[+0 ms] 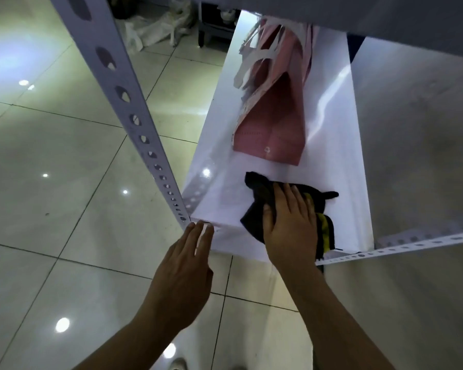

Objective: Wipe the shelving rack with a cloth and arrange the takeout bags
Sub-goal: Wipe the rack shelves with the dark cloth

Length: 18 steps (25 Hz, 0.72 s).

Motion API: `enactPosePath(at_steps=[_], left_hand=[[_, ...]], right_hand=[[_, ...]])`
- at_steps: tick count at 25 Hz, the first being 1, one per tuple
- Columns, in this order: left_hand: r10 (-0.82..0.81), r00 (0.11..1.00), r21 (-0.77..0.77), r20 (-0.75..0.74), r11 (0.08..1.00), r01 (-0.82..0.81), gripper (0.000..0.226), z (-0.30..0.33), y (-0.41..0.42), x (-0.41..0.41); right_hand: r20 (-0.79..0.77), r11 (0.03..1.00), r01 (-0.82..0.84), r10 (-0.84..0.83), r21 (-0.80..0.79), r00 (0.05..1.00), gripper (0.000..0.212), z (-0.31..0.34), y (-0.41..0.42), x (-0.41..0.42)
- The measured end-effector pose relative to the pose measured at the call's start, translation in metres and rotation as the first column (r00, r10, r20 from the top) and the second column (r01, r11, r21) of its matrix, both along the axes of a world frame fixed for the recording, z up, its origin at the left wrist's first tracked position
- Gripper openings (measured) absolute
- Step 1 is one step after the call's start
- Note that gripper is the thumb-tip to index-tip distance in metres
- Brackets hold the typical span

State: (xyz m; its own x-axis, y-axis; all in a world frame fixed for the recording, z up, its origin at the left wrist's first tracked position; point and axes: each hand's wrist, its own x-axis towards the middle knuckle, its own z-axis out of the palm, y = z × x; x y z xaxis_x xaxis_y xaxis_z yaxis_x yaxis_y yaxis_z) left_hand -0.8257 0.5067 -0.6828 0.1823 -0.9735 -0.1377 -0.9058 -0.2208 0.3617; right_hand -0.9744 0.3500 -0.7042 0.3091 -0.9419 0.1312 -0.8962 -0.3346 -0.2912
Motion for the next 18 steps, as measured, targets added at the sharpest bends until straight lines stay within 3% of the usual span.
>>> enactPosePath(at_steps=[3, 7, 15, 18], left_hand=[[-0.027, 1.0, -0.059, -0.007, 0.998, 0.027, 0.078, 0.001, -0.006, -0.002], [-0.046, 0.998, 0.005, 0.046, 0.999, 0.046, 0.081, -0.01, -0.012, 0.003], [-0.056, 0.998, 0.037, 0.031, 0.998, 0.055, 0.086, -0.013, -0.01, 0.005], [-0.071, 0.997, 0.057, 0.038, 0.996, 0.069, 0.086, -0.013, -0.01, 0.006]], right_hand=[[-0.055, 0.997, 0.08, -0.078, 0.02, 0.995, 0.046, 0.003, -0.002, -0.044], [-0.044, 0.973, 0.218, -0.215, 0.072, 0.976, 0.049, 0.01, -0.053, -0.055], [-0.049, 0.994, 0.065, -0.069, -0.091, 0.996, 0.047, -0.012, 0.005, -0.053], [-0.042, 0.984, 0.116, -0.123, -0.134, 0.992, 0.046, -0.014, -0.01, -0.044]])
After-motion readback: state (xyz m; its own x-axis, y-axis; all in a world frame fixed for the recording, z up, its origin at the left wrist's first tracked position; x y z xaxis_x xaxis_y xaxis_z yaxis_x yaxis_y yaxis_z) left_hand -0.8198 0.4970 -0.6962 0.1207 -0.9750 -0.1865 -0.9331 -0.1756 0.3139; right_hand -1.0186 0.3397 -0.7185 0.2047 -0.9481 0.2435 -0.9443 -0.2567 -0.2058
